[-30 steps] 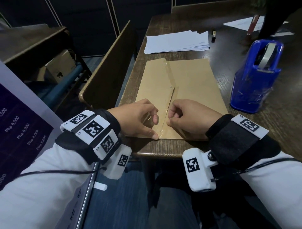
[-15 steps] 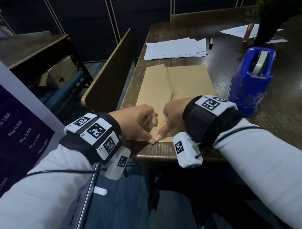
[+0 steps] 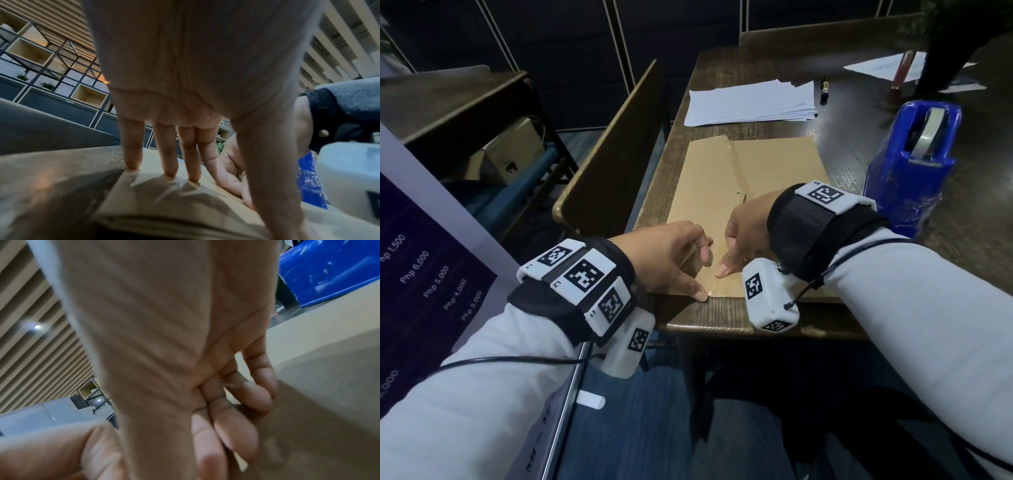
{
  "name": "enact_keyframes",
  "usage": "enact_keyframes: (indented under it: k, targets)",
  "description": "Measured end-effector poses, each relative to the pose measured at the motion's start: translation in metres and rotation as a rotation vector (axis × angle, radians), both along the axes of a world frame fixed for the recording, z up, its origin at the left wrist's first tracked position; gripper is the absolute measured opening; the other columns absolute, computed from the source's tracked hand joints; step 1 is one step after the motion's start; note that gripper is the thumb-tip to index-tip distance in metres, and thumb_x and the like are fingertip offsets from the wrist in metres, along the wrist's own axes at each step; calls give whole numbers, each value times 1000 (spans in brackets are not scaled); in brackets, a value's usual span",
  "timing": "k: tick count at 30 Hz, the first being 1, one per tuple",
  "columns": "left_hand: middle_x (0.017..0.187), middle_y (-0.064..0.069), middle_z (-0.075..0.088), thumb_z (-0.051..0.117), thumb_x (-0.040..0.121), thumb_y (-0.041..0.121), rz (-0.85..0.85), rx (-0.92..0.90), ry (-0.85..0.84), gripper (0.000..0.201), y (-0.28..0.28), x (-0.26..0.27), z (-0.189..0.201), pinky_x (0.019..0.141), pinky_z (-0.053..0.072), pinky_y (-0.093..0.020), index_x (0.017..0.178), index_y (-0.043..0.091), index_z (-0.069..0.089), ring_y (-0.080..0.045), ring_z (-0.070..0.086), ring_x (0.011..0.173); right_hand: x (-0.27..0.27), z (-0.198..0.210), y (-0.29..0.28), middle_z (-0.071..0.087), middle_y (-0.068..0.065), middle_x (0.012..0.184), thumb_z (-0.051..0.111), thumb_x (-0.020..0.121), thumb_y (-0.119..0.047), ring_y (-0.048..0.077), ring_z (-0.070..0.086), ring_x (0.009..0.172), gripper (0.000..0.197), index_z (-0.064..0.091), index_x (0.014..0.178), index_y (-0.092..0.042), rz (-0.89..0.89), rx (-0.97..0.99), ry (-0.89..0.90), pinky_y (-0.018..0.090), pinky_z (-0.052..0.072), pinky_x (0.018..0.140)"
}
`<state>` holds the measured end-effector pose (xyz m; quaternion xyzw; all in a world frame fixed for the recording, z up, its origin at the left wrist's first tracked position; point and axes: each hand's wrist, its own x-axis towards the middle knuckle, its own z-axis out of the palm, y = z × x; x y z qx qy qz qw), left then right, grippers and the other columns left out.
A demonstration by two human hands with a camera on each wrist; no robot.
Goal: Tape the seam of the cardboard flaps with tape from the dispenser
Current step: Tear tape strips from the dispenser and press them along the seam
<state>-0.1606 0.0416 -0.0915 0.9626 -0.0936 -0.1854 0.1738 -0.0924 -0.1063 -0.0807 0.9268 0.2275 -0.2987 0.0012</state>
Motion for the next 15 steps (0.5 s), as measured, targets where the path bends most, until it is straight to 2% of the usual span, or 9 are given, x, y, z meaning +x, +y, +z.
enact_keyframes:
  k: [2,5,7,11,15]
  targets:
    - [138,16,47,82,67,38,1,-3,1,42,0,1,0,105,40,-44,94,36,50,-14,45,127,0,-2,-1,71,6,104,69,67,-66,20,57,84,73,65,110,-7,7,6,10,29,45,72]
    - [138,17,47,82,67,37,11,-24,6,43,0,1,-1,106,39,-43,96,36,51,-13,45,127,-4,-6,0,71,4,103,70,61,-71,19,62,91,75,64,106,-12,37,-44,-9,32,47,78]
    - [139,17,46,82,67,37,10,-33,4,43,1,0,-2,106,39,-43,96,37,51,-13,45,128,-5,-7,2,71,2,100,70,61,-71,20,63,94,74,65,106,-13,55,-64,-46,30,45,72]
    - [140,19,45,82,67,37,16,-38,12,42,1,0,-2,105,40,-43,94,40,51,-14,45,129,-4,-1,0,70,5,107,69,69,-64,20,59,91,70,64,112,-9,45,-50,-30,29,42,70]
    - [140,19,45,83,67,36,16,-47,20,42,1,0,-2,108,38,-42,93,40,51,-13,43,130,0,-1,-5,63,5,98,64,82,-54,19,52,85,60,62,115,-4,14,35,16,26,40,65]
